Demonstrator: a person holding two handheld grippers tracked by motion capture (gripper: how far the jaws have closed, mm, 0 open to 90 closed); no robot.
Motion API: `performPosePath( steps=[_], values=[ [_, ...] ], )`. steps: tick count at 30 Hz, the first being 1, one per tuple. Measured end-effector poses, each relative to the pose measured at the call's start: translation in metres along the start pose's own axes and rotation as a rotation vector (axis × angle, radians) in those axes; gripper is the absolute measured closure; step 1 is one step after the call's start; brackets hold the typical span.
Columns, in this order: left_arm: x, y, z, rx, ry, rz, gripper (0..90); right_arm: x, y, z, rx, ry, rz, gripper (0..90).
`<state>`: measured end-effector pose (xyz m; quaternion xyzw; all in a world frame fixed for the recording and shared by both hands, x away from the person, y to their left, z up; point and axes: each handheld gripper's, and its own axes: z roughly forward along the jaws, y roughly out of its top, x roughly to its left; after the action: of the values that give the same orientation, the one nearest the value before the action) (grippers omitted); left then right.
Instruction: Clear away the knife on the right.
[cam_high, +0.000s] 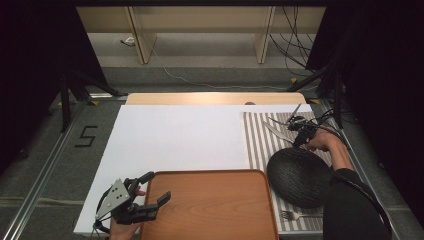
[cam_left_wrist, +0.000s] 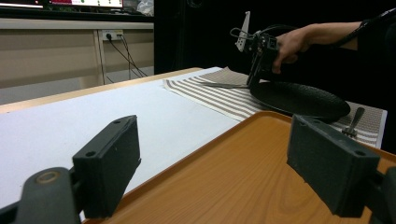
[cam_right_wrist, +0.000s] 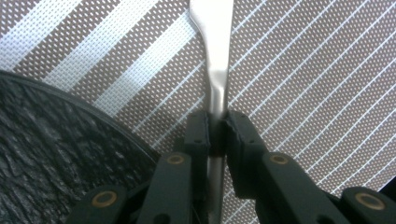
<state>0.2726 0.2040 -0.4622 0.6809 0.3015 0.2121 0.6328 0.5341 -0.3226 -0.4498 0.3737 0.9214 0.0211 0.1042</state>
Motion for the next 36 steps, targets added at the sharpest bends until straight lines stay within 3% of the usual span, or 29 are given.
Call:
performPosePath(
  steps=[20,29,36],
  values=[
    [0.001,0.0,-0.001,-0.001,0.01,0.002,17.2,-0.002,0.003,-0.009,-0.04,-0.116,-0.067,80.7],
    [0.001,0.0,-0.001,-0.004,0.012,0.001,17.3,-0.006,0.007,-0.022,-0.085,-0.156,-0.055,80.7],
    [0.001,0.0,-0.002,-0.003,0.02,0.002,17.3,-0.009,0.007,-0.034,-0.12,-0.153,-0.038,80.7]
  ],
)
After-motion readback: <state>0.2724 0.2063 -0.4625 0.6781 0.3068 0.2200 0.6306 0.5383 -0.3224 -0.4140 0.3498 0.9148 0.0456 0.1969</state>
